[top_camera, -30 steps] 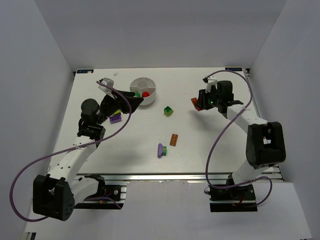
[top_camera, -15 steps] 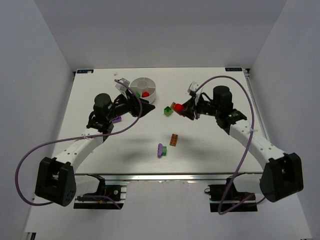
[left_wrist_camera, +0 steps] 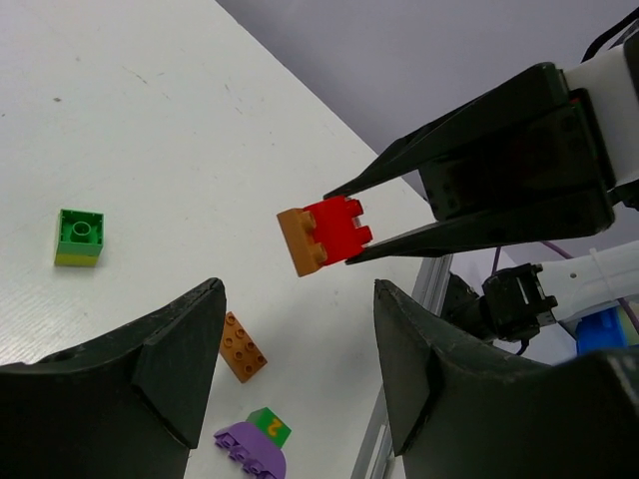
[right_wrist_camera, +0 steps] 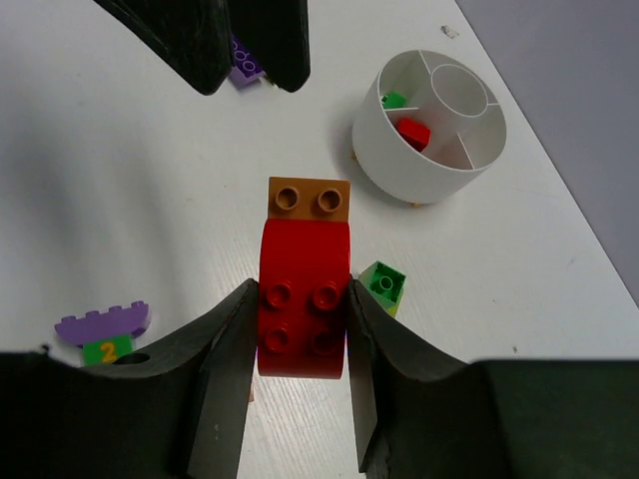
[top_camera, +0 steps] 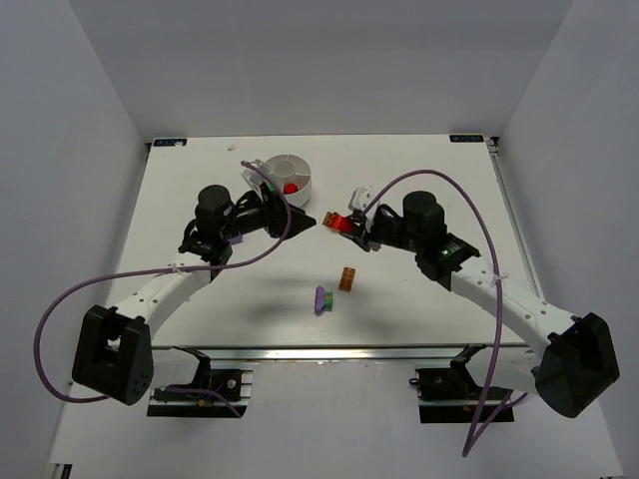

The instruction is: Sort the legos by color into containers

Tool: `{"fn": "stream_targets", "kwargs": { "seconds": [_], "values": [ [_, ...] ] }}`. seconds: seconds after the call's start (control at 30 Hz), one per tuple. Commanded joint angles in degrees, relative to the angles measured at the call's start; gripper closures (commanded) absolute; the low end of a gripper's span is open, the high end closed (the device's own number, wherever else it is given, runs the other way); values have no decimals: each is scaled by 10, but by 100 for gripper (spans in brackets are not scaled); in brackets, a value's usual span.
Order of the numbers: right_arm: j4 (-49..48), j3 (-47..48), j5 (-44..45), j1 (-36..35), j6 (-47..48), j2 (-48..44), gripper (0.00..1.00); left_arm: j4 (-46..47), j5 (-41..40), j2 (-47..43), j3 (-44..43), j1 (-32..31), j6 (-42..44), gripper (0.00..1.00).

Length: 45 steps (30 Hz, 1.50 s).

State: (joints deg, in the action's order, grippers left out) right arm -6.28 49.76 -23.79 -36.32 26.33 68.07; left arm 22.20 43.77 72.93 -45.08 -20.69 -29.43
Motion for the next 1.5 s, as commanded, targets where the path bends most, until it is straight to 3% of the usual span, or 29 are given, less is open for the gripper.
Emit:
{"fn": "stream_targets", "kwargs": {
  "seconds": [0.0,0.67,1.0,1.47],
  "values": [
    [-43,-11,31,-13,21,-15,100,-3,15,1,-22,-8,4,30],
    [-78,-36,65,-71,43,-32,100,-6,16,13,-19,-28,17,35],
    [-87,-45,68,-77,46,-40,100,0,31,18,-18,-36,20,48],
    [-98,-64,61,-77,49,-51,100,1,46,27,-21,-41,24,74]
  ]
}}
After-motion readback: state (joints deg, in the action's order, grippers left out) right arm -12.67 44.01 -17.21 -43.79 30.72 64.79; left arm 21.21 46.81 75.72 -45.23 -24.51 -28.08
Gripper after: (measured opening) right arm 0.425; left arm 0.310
